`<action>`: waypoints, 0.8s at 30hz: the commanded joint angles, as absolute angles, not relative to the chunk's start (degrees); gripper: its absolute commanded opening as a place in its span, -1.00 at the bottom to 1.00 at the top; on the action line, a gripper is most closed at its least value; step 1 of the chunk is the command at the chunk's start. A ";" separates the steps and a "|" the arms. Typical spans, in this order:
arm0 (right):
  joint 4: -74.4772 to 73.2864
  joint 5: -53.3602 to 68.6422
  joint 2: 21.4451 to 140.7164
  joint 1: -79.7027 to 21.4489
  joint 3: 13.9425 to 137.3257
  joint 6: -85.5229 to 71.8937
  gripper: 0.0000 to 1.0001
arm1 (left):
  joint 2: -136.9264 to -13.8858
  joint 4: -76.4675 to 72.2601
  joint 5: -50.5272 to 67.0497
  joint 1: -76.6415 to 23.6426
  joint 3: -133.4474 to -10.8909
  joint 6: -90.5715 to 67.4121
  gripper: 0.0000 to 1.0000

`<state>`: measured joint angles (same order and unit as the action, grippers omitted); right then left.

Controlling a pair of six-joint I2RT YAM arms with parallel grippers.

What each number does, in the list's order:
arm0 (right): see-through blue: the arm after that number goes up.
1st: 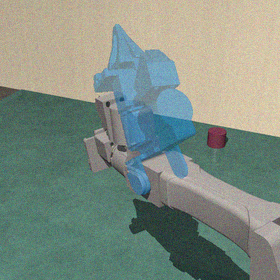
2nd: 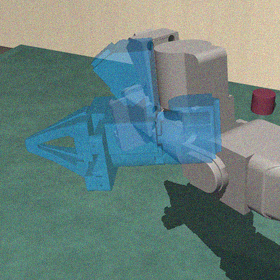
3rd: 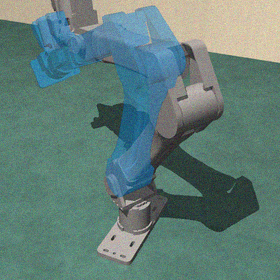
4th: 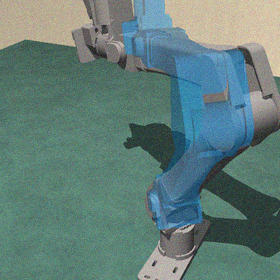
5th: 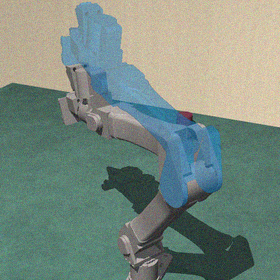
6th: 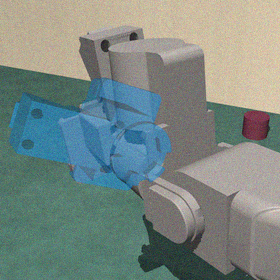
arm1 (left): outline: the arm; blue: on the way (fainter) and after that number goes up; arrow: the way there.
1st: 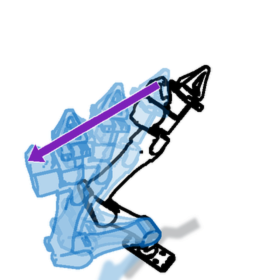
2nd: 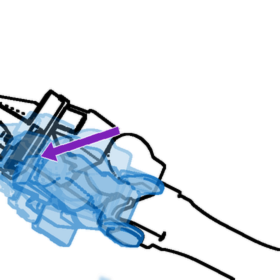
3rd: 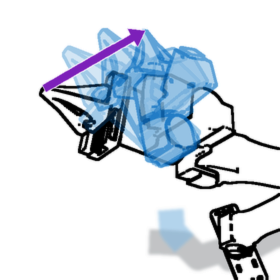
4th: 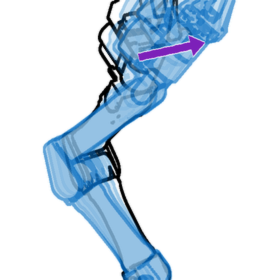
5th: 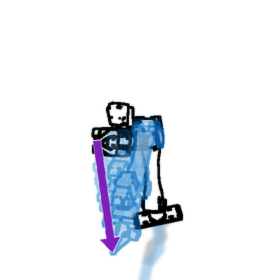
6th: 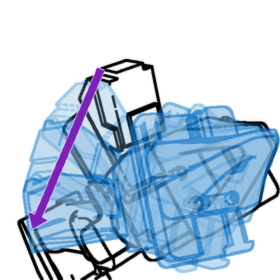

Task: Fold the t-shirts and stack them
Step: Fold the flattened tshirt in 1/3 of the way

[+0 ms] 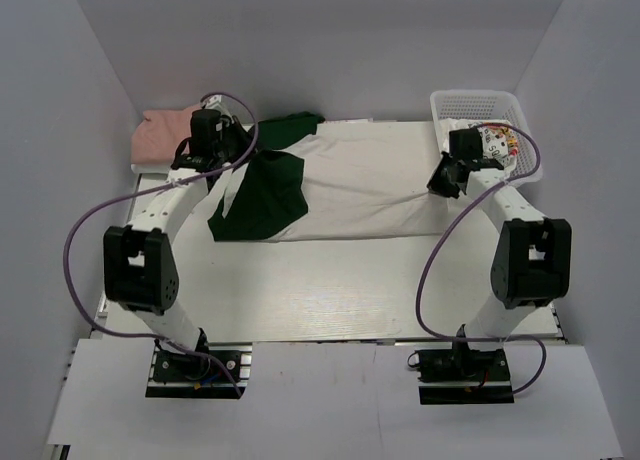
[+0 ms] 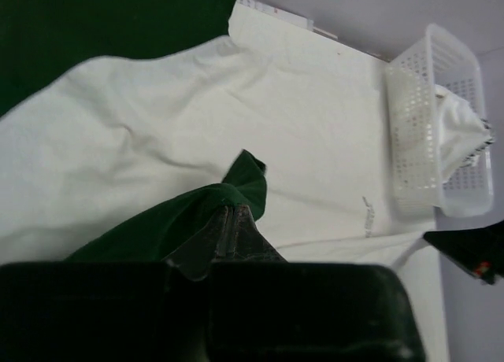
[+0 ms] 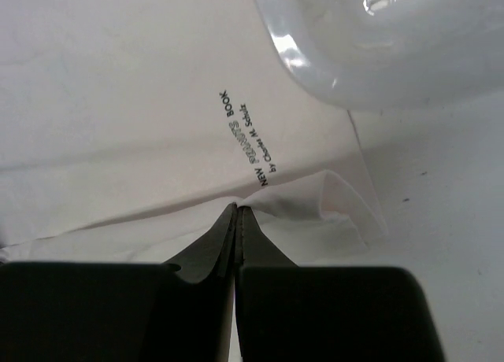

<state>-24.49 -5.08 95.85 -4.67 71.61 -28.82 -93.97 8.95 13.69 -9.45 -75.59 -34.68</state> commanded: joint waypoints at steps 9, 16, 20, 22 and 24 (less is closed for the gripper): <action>-27.15 -12.04 105.63 -4.57 82.96 -26.63 -0.78 | -115.29 6.04 13.04 -7.48 -96.13 -23.02 -0.78; -26.46 -2.21 103.89 -6.15 82.36 -22.16 0.36 | -124.28 15.21 13.62 -6.33 -108.65 -21.97 1.00; -21.72 4.30 100.29 -8.34 75.69 -21.62 0.81 | -115.07 11.52 18.18 -6.85 -95.83 -21.88 1.00; -20.14 5.79 99.40 -8.88 74.10 -22.41 0.81 | -107.45 8.72 17.24 -7.46 -85.06 -22.49 1.00; -20.13 5.10 100.36 -9.32 72.16 -22.76 0.81 | -103.03 6.17 16.52 -7.47 -73.99 -22.50 1.00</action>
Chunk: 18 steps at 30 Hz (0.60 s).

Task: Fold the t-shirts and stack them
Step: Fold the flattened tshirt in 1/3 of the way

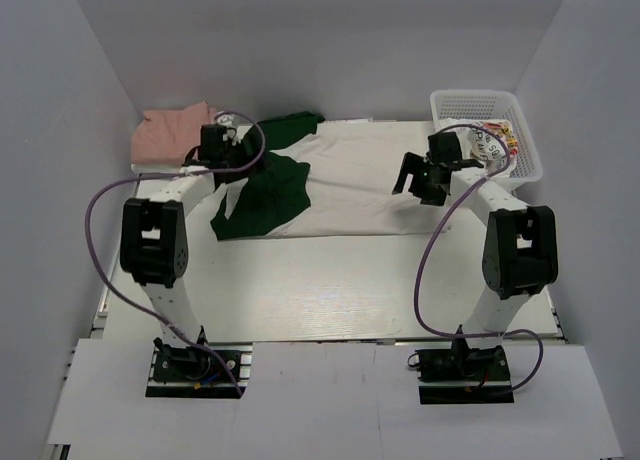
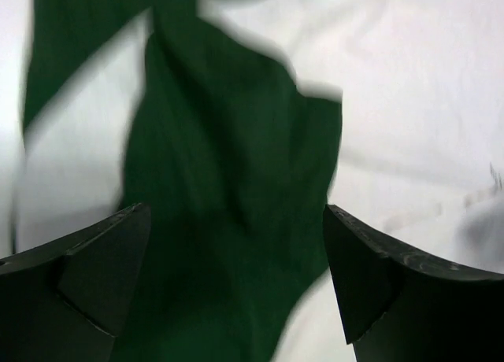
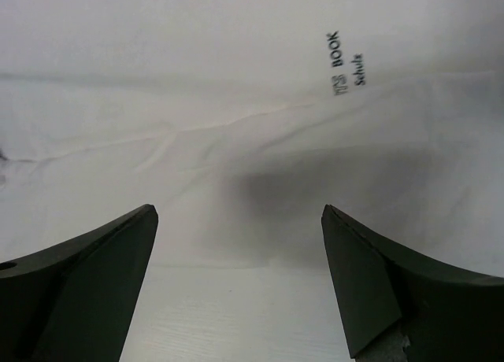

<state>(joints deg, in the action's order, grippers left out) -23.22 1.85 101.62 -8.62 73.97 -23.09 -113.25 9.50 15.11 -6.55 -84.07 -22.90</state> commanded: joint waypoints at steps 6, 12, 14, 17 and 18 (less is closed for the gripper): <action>-17.67 3.43 104.40 -10.11 70.22 -22.94 0.81 | -97.73 3.00 11.43 -6.42 -58.30 -27.51 1.00; -18.29 0.26 104.60 -10.72 65.31 -22.50 0.81 | -99.93 2.46 12.22 -6.42 -54.40 -30.94 1.00; -17.49 -1.41 102.93 -10.72 62.33 -22.50 0.81 | -99.93 2.99 12.22 -6.42 -52.83 -31.99 1.00; -16.88 -1.14 100.47 -10.64 58.10 -23.20 0.81 | -99.93 6.14 10.03 -6.42 -47.75 -33.48 1.00; -16.79 -1.66 99.50 -10.90 55.05 -23.38 0.81 | -99.06 9.98 8.37 -6.42 -46.68 -35.40 1.00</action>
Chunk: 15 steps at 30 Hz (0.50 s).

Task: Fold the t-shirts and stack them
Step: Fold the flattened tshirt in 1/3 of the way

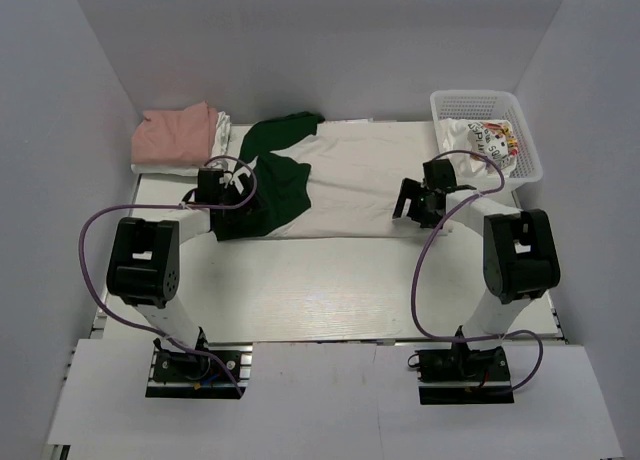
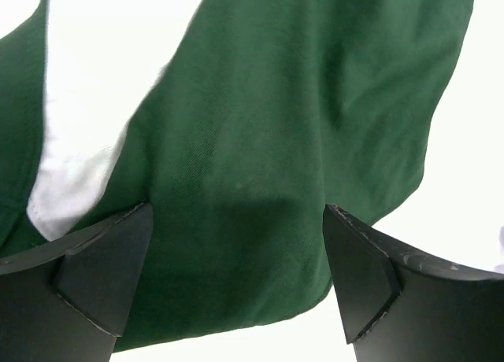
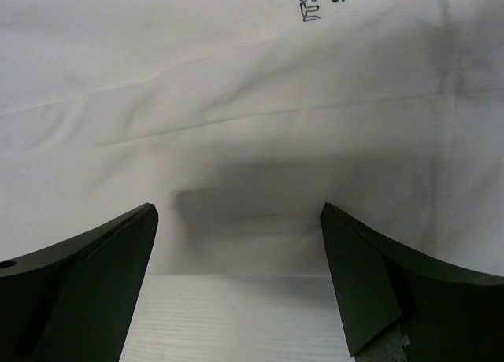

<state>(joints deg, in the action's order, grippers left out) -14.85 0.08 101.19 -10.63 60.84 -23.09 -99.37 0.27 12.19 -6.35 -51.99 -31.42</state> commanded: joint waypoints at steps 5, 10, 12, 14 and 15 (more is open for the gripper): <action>-17.84 -2.90 91.26 -11.95 46.07 -24.69 0.81 | -91.69 26.43 5.72 -7.12 -38.70 -40.77 1.00; -22.49 -3.96 80.87 -12.65 36.31 -25.93 0.81 | -75.62 42.34 2.03 -8.26 -30.69 -48.41 1.00; -24.59 -2.39 76.04 -13.01 34.98 -25.23 0.81 | -66.12 42.36 8.48 -8.26 -29.27 -48.43 1.00; -25.83 -0.63 72.70 -13.36 34.63 -24.27 0.81 | -60.50 45.34 9.14 -8.26 -29.27 -50.27 1.00; -26.19 -0.70 71.29 -13.71 34.63 -24.26 0.81 | -56.03 46.22 7.40 -8.26 -29.27 -50.97 1.00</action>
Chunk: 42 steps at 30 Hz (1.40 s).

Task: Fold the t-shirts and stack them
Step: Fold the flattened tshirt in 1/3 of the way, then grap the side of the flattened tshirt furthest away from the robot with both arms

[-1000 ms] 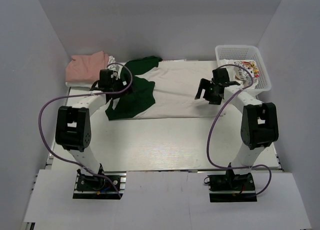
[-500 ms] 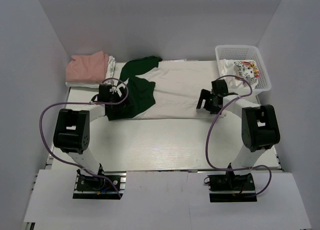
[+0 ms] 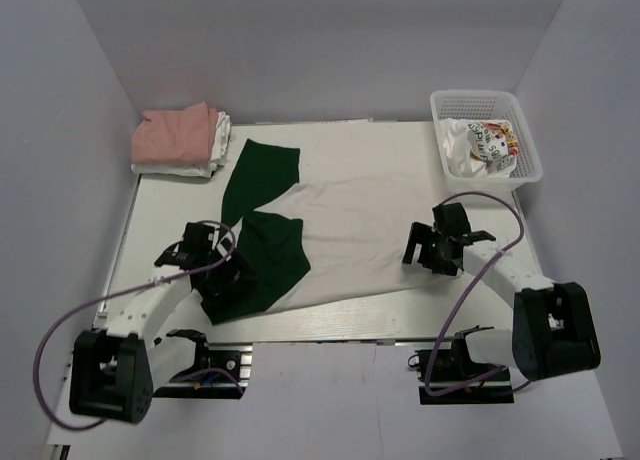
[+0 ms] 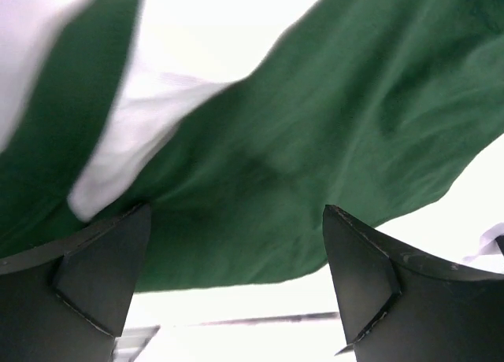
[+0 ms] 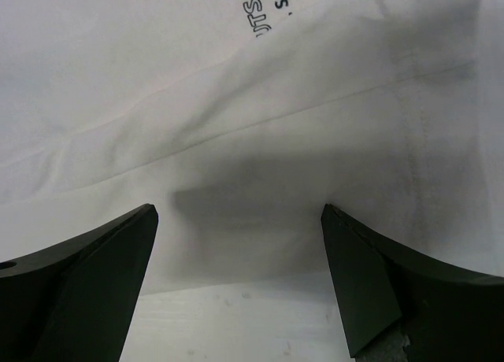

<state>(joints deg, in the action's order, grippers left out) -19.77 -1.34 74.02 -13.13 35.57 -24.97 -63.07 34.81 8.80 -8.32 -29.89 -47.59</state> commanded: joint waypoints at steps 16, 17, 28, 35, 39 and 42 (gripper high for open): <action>-18.37 -9.31 79.59 -14.06 58.61 -19.25 0.81 | -97.87 26.80 1.68 -8.26 -80.55 -26.82 1.00; -18.72 -10.62 80.93 -14.15 61.41 -19.42 0.81 | -101.74 26.81 1.67 -8.26 -84.34 -25.41 1.00; -21.88 -17.29 101.24 -13.89 85.06 -19.25 0.81 | -144.49 29.55 -6.24 -7.65 -137.02 -17.32 1.00; -24.26 -22.76 105.38 -13.71 86.92 -18.55 0.81 | -146.42 24.26 -10.29 -7.65 -134.03 -16.61 0.97; -25.05 -23.29 107.66 -13.71 87.71 -19.42 0.81 | -146.95 23.12 -7.93 -7.65 -131.14 -15.21 0.74; -26.63 -24.78 109.59 -13.53 90.43 -20.82 0.81 | -147.57 23.12 -5.71 -7.65 -130.08 -13.97 0.34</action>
<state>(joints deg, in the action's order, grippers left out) -24.91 -21.37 108.03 -13.85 86.00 -19.49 -149.58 23.94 -7.88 -7.70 -131.46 -16.01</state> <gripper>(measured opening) 0.904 0.720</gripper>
